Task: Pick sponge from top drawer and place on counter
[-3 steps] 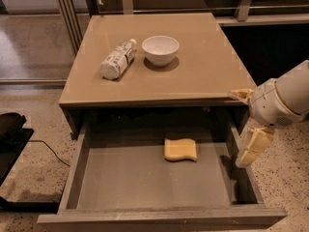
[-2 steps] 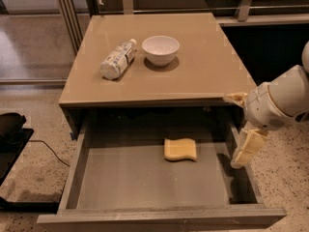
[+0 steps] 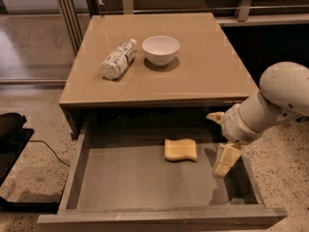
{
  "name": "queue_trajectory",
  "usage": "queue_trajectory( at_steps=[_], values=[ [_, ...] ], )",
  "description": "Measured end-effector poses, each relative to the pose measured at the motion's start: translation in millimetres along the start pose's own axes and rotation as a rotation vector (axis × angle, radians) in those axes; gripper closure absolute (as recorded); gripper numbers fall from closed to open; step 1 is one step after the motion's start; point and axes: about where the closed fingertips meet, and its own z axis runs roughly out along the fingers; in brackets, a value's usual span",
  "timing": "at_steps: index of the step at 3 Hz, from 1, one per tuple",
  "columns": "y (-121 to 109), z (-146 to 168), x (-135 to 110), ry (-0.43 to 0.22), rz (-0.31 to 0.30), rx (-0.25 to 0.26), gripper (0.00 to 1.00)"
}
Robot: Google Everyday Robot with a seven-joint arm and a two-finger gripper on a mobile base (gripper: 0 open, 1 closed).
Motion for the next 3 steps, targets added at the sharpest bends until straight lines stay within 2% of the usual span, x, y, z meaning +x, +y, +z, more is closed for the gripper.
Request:
queue_trajectory(
  at_steps=[1,3],
  values=[
    [4.3,34.9,1.9,-0.019,0.017,-0.028,0.0],
    [10.4,71.7,-0.8,-0.166,0.044,0.013,0.0]
  ],
)
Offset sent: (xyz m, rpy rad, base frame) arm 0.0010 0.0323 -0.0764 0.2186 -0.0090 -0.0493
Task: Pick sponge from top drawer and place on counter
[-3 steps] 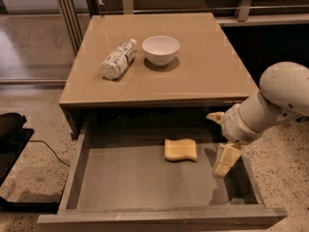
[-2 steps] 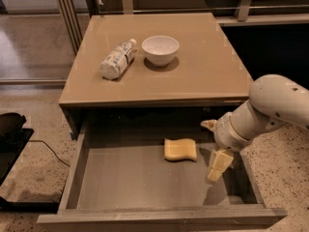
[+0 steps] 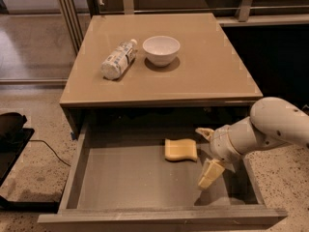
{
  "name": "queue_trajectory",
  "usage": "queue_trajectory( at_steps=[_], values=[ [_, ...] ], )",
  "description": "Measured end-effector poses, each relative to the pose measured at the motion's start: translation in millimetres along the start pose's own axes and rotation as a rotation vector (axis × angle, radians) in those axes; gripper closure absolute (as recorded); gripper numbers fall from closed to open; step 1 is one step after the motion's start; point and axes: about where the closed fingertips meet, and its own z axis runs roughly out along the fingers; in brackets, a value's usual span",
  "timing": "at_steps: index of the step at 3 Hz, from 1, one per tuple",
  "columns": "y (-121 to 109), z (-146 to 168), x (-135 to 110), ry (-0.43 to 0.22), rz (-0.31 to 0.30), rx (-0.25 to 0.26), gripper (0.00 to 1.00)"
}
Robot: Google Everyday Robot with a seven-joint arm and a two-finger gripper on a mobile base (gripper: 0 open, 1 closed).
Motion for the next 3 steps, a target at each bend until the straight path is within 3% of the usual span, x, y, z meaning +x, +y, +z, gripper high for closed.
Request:
queue_trajectory(
  at_steps=[1,2,3],
  values=[
    [-8.6,18.2,-4.6,-0.016,-0.017,0.092,0.0],
    [-21.6,36.9,-3.7,0.013,-0.035,0.147,0.0],
    [-41.3,54.4,-0.8,0.039,-0.044,0.155,0.0]
  ],
)
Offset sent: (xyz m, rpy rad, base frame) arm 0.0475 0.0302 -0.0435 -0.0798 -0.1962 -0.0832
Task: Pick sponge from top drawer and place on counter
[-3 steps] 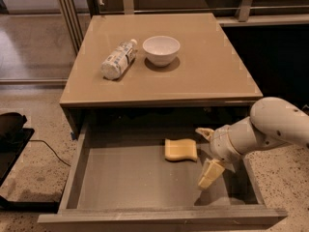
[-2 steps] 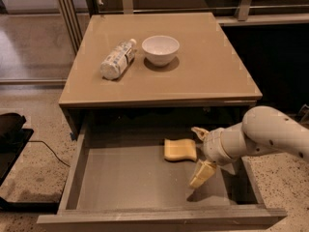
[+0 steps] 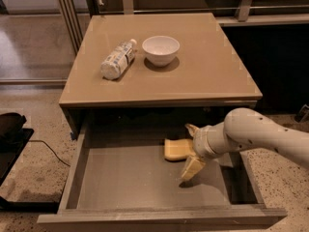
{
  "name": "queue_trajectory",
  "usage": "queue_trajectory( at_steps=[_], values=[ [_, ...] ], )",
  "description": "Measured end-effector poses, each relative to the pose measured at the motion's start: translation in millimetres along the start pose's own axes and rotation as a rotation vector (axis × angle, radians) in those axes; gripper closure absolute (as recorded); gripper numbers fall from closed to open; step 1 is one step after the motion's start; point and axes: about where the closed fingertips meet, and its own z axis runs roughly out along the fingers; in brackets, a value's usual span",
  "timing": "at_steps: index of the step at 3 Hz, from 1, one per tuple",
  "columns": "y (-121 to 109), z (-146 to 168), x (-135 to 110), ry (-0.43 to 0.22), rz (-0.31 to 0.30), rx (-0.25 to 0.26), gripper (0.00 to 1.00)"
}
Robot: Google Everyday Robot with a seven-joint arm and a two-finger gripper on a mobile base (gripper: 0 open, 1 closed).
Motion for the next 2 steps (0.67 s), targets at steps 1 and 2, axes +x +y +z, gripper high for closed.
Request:
queue_trajectory(
  at_steps=[1,2],
  values=[
    [-11.0,17.3,4.7,0.002,0.007,-0.027,0.0],
    [-16.2,30.9,11.4,0.005,0.027,-0.061,0.0]
  ],
)
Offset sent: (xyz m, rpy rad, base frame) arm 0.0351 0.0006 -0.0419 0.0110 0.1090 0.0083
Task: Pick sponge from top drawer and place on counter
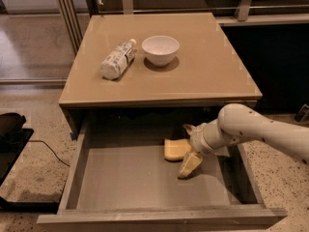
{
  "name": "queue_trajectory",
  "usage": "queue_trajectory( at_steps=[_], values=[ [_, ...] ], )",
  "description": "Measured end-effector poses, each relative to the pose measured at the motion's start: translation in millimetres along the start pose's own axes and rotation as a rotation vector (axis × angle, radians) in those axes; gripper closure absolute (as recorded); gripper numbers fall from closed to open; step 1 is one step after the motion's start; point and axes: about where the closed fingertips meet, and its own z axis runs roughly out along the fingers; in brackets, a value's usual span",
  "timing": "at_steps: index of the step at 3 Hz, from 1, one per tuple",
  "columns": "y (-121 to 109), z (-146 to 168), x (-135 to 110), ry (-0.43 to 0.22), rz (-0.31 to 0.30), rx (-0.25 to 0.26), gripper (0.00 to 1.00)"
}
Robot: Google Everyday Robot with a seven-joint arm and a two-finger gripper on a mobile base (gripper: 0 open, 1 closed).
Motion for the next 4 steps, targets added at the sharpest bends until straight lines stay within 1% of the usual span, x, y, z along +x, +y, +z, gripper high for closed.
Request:
queue_trajectory(
  at_steps=[1,4],
  values=[
    [-0.2,0.5,0.2,0.0,0.0,-0.001,0.19],
    [-0.2,0.5,0.2,0.0,0.0,-0.001,0.87]
  ],
)
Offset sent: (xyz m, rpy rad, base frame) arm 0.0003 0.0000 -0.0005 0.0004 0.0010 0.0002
